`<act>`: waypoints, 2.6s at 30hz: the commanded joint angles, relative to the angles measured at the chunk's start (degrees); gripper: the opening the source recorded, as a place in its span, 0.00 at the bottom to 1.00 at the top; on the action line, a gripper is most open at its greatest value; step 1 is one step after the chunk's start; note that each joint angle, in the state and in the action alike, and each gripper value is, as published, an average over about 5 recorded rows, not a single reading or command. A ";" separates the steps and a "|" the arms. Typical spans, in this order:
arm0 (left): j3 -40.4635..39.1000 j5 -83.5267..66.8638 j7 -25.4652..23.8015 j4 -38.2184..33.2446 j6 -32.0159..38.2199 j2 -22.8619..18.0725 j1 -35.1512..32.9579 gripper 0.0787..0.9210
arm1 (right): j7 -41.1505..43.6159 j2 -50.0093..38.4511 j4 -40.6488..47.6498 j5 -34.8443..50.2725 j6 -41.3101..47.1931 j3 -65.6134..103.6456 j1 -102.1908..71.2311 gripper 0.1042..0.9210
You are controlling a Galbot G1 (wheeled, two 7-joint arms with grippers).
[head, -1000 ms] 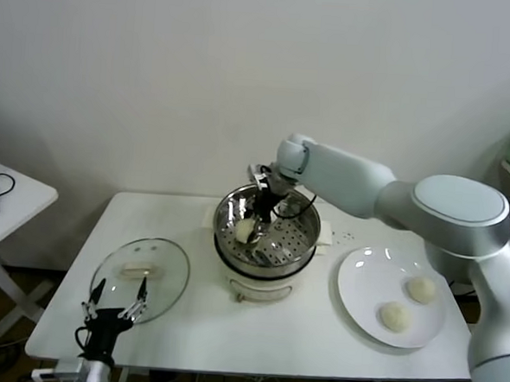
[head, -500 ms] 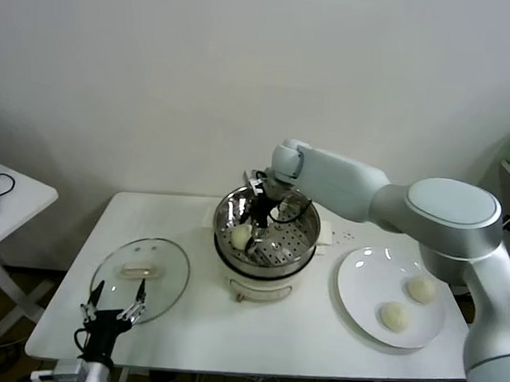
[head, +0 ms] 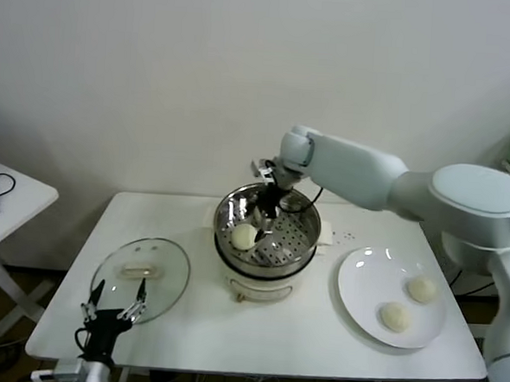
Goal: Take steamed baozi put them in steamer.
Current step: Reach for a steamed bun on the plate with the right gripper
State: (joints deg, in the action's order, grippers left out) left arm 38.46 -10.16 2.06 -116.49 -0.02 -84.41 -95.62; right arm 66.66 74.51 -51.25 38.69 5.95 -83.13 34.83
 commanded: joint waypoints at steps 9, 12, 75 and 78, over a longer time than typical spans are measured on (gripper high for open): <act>-0.45 1.52 1.02 0.35 -0.93 0.86 1.53 0.88 | 3.34 -37.23 -26.94 -9.45 -2.05 -1.21 10.00 0.88; -0.64 2.05 1.00 0.11 -1.09 0.80 1.45 0.88 | 3.49 -43.04 -28.84 -14.47 -2.42 2.87 3.37 0.88; -0.40 4.83 0.77 2.48 -1.25 -0.13 0.61 0.88 | 1.12 -40.15 -15.29 -41.93 -8.87 30.14 -35.91 0.86; -0.32 4.83 0.72 2.53 -1.23 -0.10 0.66 0.88 | 1.01 -40.13 -15.29 -42.01 -9.05 30.13 -35.96 0.80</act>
State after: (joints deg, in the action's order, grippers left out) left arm 37.98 -5.21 2.87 -114.01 -1.28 -84.56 -95.17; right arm 67.88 33.94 -66.85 -2.63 -2.89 -53.14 -0.88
